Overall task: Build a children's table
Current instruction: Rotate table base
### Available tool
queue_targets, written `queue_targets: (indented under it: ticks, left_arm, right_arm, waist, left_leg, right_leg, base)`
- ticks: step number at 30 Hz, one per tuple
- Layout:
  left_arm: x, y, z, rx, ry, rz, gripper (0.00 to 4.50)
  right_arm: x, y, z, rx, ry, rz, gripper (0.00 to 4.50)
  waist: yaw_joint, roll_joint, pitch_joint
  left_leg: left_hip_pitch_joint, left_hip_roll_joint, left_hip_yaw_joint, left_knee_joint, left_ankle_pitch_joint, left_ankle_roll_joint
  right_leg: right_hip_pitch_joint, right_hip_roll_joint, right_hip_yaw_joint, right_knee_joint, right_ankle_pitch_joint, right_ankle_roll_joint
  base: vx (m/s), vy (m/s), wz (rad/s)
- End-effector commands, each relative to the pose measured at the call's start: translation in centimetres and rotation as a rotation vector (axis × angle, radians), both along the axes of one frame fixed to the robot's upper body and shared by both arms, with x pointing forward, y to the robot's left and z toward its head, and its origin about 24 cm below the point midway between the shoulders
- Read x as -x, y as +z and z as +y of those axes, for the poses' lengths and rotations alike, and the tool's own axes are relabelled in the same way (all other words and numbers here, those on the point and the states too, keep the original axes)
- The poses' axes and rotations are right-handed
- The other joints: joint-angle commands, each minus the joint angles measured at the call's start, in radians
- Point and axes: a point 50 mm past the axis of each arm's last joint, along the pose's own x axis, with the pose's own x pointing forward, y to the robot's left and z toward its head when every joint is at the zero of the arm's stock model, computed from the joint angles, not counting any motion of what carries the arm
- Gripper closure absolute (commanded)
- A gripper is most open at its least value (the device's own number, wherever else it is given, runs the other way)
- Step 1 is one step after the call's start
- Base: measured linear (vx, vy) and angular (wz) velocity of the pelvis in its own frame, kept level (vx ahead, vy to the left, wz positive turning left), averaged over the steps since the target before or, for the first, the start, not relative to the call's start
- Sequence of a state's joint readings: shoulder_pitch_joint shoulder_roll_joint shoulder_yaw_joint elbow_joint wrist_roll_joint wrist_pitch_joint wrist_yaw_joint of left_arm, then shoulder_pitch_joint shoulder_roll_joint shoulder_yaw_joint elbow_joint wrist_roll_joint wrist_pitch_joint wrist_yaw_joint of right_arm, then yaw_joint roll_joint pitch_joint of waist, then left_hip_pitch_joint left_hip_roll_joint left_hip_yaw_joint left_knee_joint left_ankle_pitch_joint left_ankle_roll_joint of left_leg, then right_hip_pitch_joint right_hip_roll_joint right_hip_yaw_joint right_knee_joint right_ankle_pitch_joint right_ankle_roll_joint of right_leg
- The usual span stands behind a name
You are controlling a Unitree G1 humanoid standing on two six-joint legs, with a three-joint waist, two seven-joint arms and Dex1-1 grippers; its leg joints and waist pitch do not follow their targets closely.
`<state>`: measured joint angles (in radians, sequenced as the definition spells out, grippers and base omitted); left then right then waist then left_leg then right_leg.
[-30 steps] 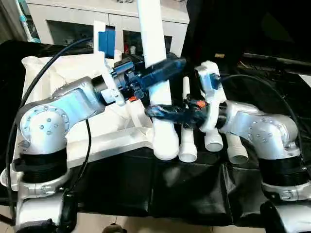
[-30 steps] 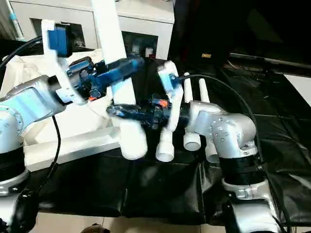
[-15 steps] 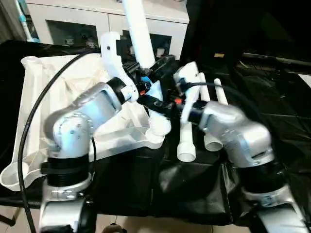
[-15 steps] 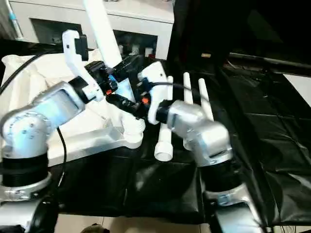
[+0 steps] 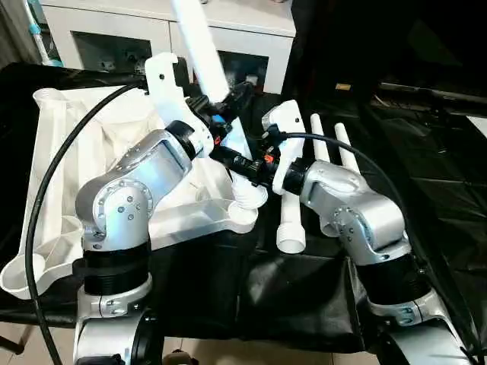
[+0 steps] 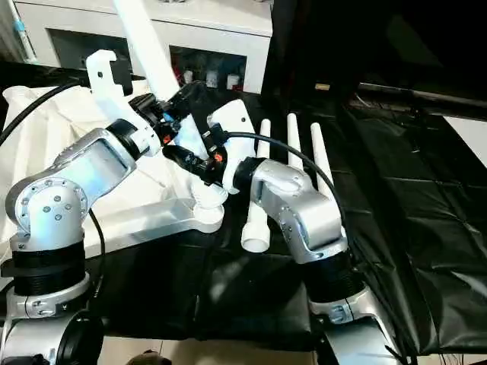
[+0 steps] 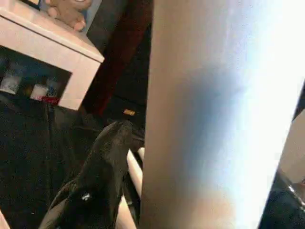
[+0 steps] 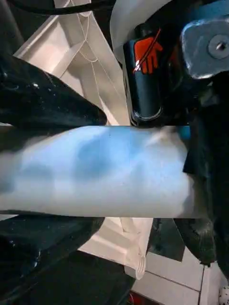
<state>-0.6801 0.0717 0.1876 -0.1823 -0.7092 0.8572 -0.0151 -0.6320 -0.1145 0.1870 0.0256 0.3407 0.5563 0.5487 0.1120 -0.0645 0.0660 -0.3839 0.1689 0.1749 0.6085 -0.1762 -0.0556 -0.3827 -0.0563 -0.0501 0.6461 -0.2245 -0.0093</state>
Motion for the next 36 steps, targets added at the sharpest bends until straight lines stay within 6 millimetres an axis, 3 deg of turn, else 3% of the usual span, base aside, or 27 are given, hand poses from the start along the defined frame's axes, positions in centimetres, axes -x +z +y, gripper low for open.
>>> queue_targets:
  ticks: [1,7,8,9,10,11,15,21,29,30,32,36]
  left_arm:
    - [-0.1,0.1,0.4,-0.009,0.043,0.001,1.99]
    - [0.0,0.2,0.2,-0.02,0.002,-0.012,2.49]
    - [0.0,0.2,0.1,-0.022,-0.004,-0.014,2.6]
    - [0.1,0.3,0.0,-0.038,-0.039,-0.027,2.6]
    - [0.2,0.3,-0.1,-0.05,-0.068,-0.033,2.61]
    - [0.3,0.3,-0.1,-0.057,-0.087,-0.036,2.61]
    - [1.4,0.6,-0.5,-0.11,-0.269,-0.074,2.66]
    - [2.4,1.6,-0.3,-0.104,-0.44,-0.124,2.66]
    - [3.6,3.4,0.2,-0.014,-0.624,-0.223,2.66]
    - [3.8,3.2,0.2,-0.024,-0.64,-0.227,2.66]
    - [3.8,3.2,0.2,-0.025,-0.64,-0.227,2.66]
    - [4.0,2.8,0.1,-0.052,-0.662,-0.221,2.66]
  right_arm:
    - [-0.1,0.5,-0.3,-0.015,-0.017,-0.038,2.66]
    - [-0.2,0.4,-0.4,-0.013,-0.016,-0.028,2.66]
    - [-0.2,0.4,-0.4,-0.015,-0.01,-0.025,2.1]
    - [-0.1,0.4,-0.4,-0.026,0.019,-0.004,2.1]
    - [0.0,0.4,-0.5,-0.037,0.041,0.022,1.96]
    - [0.1,0.5,-0.6,-0.044,0.053,0.039,1.96]
    - [0.9,0.7,-1.3,-0.029,0.219,0.091,1.54]
    - [1.7,1.0,-2.5,0.006,0.35,0.12,1.19]
    - [2.5,0.6,-3.1,0.039,0.448,0.184,1.19]
    - [2.6,0.6,-3.1,0.033,0.461,0.194,1.54]
    - [2.6,0.6,-3.1,0.033,0.461,0.195,1.54]
    - [2.7,0.6,-3.1,0.023,0.466,0.2,1.98]
  waist:
    - [-0.002,0.018,-0.073]
    - [-0.002,0.016,-0.074]
    - [-0.002,0.016,-0.073]
    - [-0.002,0.016,-0.073]
    - [-0.003,0.011,-0.073]
    - [-0.003,0.015,-0.073]
    - [0.002,0.017,-0.073]
    - [0.004,0.009,-0.072]
    - [0.004,0.011,-0.072]
    - [0.004,0.01,-0.072]
    - [0.004,0.012,-0.072]
    - [0.006,0.012,-0.073]
  left_leg:
    - [0.021,0.056,-0.025,-0.071,-0.111,-0.052]
    - [0.022,0.057,-0.025,-0.071,-0.114,-0.052]
    - [0.022,0.056,-0.024,-0.071,-0.114,-0.052]
    - [0.023,0.056,-0.024,-0.071,-0.114,-0.05]
    - [0.023,0.055,-0.023,-0.071,-0.113,-0.045]
    - [0.023,0.056,-0.024,-0.071,-0.113,-0.043]
    - [0.024,0.056,-0.023,-0.07,-0.099,-0.04]
    - [0.021,0.055,-0.02,-0.068,-0.084,-0.033]
    - [0.022,0.056,-0.02,-0.067,-0.082,-0.029]
    - [0.022,0.056,-0.019,-0.067,-0.085,-0.03]
    - [0.023,0.057,-0.02,-0.068,-0.088,-0.032]
    - [0.024,0.057,-0.02,-0.068,-0.086,-0.038]
  right_leg:
    - [0.048,-0.082,0.052,-0.069,0.01,-0.146]
    - [0.047,-0.082,0.052,-0.069,0.006,-0.143]
    - [0.046,-0.082,0.053,-0.07,0.004,-0.143]
    - [0.046,-0.081,0.052,-0.07,0.004,-0.142]
    - [0.047,-0.08,0.053,-0.07,0.003,-0.141]
    - [0.046,-0.08,0.053,-0.068,0.002,-0.141]
    - [0.045,-0.079,0.051,-0.066,0.014,-0.148]
    - [0.049,-0.083,0.052,-0.067,-0.002,-0.172]
    - [0.048,-0.084,0.051,-0.066,-0.012,-0.196]
    - [0.047,-0.084,0.051,-0.067,-0.016,-0.195]
    - [0.047,-0.084,0.051,-0.067,-0.026,-0.192]
    - [0.047,-0.084,0.051,-0.067,-0.018,-0.191]
  base:
    - [0.0,0.0,0.0]
    - [0.0,0.0,0.0]
    - [0.0,0.0,0.0]
    - [0.0,0.0,0.0]
    - [0.0,0.0,0.0]
    - [0.0,0.0,0.0]
    - [0.0,0.0,0.0]
    - [0.0,0.0,0.0]
    - [0.0,0.0,0.0]
    - [0.0,0.0,0.0]
    - [0.0,0.0,0.0]
    - [0.0,0.0,0.0]
